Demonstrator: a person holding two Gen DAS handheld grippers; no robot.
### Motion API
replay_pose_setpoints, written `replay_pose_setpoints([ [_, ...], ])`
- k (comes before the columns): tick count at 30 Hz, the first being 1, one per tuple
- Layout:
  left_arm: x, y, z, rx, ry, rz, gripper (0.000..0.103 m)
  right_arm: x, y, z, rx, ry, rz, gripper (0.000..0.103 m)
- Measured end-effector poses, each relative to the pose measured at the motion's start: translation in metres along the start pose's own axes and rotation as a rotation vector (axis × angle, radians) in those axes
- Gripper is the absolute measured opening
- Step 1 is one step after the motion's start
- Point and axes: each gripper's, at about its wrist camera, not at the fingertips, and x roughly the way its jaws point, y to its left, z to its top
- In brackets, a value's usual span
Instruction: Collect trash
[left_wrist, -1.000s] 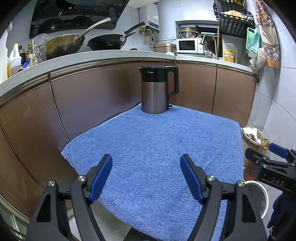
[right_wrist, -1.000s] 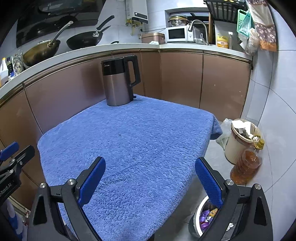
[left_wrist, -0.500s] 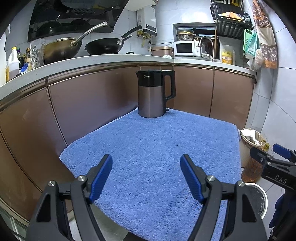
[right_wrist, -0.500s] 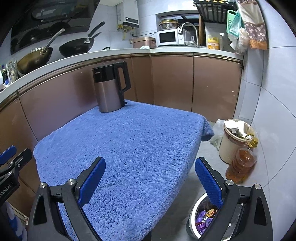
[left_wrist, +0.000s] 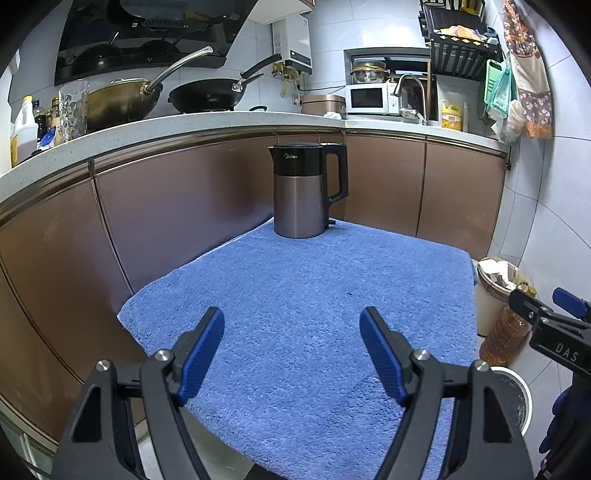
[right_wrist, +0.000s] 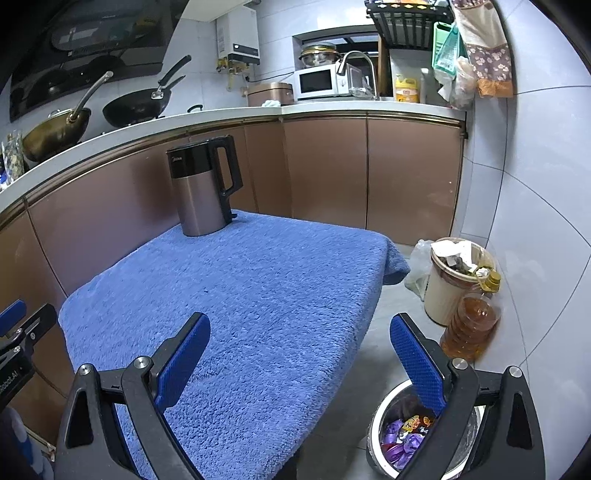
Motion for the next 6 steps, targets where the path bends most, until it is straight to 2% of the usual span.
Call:
replay_pose_setpoints([
  [6, -0.0026, -0.0010, 0.0023, -0.004, -0.007, -0.008, 0.074, -0.0032, -0.0024, 0.0023, 0.006, -0.013, -0.009, 0.098],
])
